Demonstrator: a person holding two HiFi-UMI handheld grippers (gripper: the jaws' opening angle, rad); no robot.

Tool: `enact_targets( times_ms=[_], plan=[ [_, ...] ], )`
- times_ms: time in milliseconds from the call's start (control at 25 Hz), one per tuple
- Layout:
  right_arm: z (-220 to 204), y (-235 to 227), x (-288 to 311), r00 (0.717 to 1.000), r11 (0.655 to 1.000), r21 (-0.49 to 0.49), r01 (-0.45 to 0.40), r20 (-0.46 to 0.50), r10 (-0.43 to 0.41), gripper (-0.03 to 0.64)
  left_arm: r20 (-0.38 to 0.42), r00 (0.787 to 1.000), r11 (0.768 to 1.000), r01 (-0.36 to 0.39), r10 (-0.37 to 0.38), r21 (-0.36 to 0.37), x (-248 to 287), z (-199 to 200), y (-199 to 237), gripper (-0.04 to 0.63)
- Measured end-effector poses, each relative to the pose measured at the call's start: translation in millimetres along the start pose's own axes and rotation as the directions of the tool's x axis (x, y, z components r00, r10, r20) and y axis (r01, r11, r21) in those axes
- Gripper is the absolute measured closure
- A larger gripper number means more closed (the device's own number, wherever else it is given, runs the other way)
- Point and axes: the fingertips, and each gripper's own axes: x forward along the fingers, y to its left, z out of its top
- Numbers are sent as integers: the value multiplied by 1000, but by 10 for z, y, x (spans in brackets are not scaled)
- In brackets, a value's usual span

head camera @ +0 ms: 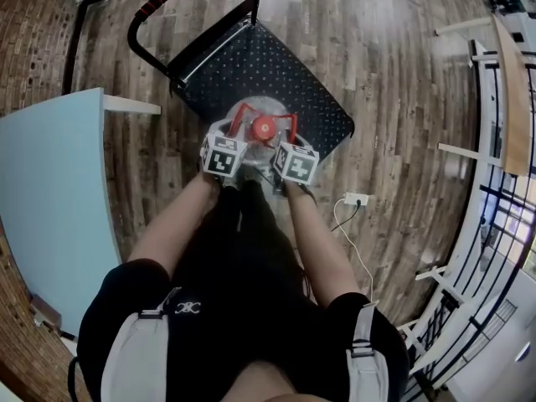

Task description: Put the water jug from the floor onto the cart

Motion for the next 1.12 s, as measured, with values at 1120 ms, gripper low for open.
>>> enact_targets(
  times_ms=[1120],
  plan=[
    [-428, -193, 342, 996, 999, 9, 42, -73, -41, 601, -177, 983, 998, -43, 35, -39, 350, -673, -19, 525]
  ],
)
